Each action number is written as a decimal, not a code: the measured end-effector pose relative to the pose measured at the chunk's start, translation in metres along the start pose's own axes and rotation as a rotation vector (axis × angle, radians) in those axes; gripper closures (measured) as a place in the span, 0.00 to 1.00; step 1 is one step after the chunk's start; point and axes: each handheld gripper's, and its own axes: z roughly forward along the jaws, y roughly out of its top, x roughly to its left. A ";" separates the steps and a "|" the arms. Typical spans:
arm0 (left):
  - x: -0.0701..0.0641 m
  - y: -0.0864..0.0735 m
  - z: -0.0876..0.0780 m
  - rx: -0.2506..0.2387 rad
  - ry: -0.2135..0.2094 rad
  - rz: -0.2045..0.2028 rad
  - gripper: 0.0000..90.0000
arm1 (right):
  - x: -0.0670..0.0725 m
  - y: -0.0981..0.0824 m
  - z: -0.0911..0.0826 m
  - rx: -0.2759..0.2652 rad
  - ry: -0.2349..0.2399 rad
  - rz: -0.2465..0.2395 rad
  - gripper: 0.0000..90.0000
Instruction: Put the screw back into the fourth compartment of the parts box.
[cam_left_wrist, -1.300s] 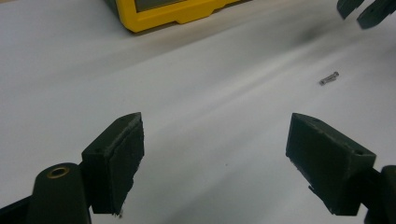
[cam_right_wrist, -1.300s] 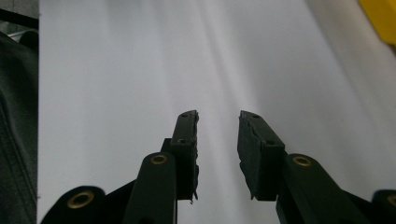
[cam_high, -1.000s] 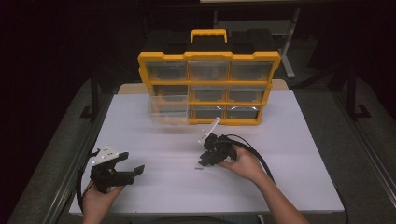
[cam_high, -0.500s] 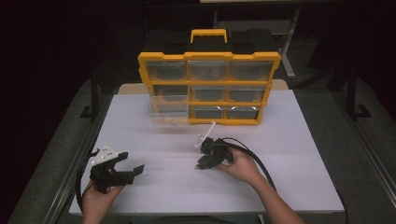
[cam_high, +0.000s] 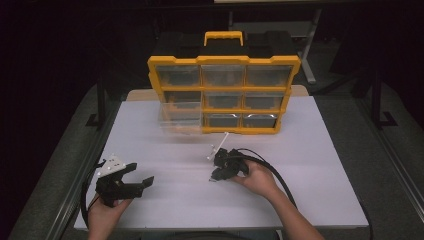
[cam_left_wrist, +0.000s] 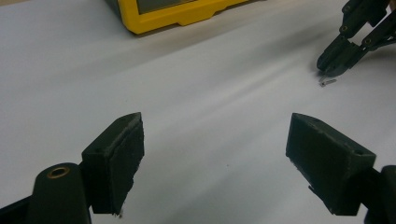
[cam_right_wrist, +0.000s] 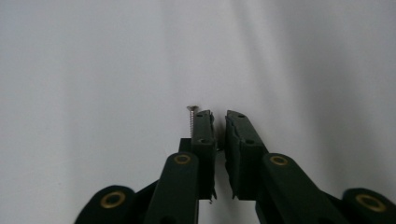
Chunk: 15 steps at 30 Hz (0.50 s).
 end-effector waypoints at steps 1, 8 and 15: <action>0.000 0.000 0.000 0.001 0.000 0.001 0.21 | 0.001 0.001 0.000 0.004 -0.009 -0.009 0.93; 0.000 0.000 -0.001 -0.001 0.000 0.000 0.21 | -0.001 0.001 0.000 0.002 0.005 0.008 0.94; -0.001 0.000 0.000 -0.018 -0.002 -0.024 0.21 | -0.004 -0.001 -0.005 -0.004 0.033 0.040 0.94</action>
